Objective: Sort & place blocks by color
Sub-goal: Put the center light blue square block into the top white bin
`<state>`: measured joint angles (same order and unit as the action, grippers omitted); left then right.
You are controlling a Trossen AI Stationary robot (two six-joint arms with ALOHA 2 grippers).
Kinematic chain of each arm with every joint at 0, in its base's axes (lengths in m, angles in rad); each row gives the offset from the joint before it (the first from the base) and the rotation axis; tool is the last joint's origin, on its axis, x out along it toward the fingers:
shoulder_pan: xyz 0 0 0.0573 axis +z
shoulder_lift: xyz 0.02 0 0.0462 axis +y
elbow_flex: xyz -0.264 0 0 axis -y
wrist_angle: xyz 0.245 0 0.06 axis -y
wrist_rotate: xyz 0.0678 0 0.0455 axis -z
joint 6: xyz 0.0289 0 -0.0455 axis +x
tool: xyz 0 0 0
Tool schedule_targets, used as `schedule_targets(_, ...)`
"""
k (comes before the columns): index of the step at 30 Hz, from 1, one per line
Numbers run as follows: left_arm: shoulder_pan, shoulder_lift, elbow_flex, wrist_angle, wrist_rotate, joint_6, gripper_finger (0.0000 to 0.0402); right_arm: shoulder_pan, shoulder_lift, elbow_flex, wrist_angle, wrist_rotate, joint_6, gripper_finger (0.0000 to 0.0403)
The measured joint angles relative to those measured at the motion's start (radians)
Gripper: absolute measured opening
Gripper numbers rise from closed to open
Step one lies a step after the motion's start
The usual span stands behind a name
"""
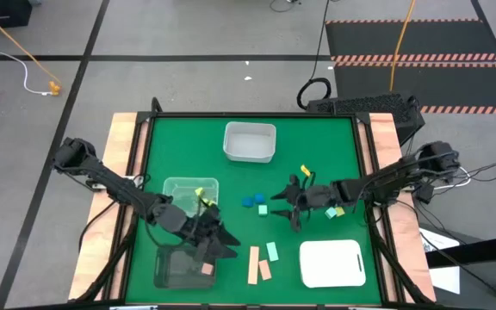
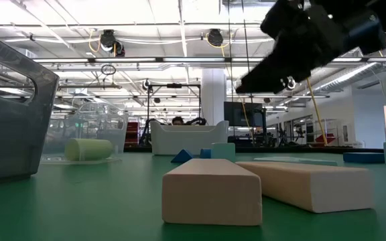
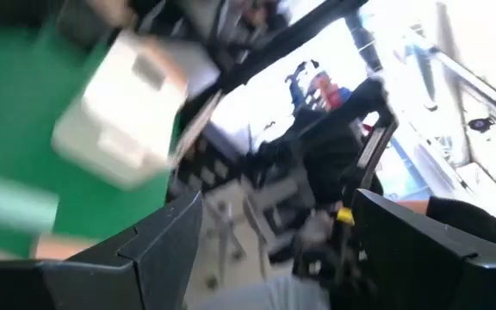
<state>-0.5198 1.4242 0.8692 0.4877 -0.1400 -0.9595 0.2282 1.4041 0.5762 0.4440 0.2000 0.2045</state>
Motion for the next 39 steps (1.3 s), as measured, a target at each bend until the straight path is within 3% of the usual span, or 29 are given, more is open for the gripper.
schedule_targets(10, -0.003, 0.0, 0.0, 0.178, -0.141, 0.282, 0.0298, 0.036, 0.245, 0.0, 0.196, 0.05, 0.019, 0.0215)
schedule_targets(16, -0.002, 0.0, 0.0, 0.212, -0.153, 0.322, 0.0299, -0.005, 0.349, 0.003, 0.32, 0.063, 0.019, 0.0215)
schedule_targets(22, -0.002, 0.0, 0.0, 0.213, -0.153, 0.327, 0.0299, -0.032, 0.437, 0.056, 0.315, -0.02, 0.019, 0.0215)
schedule_targets(27, -0.002, 0.0, 0.0, 0.213, -0.153, 0.323, 0.0299, -0.032, 0.473, 0.072, 0.31, -0.019, 0.019, 0.0213)
schedule_targets(30, 0.007, 0.0, 0.0, 0.21, -0.159, 0.3, 0.0299, -0.033, 0.472, 0.072, 0.297, -0.018, 0.019, 0.0193)
schedule_targets(35, 0.039, 0.001, 0.0, 0.177, -0.175, 0.224, 0.0299, -0.032, 0.468, 0.072, 0.274, -0.02, 0.019, 0.0115)
schedule_targets(39, 0.079, 0.001, 0.0, 0.173, -0.18, 0.258, 0.0299, -0.033, 0.458, 0.072, 0.27, -0.021, 0.027, 0.0115)
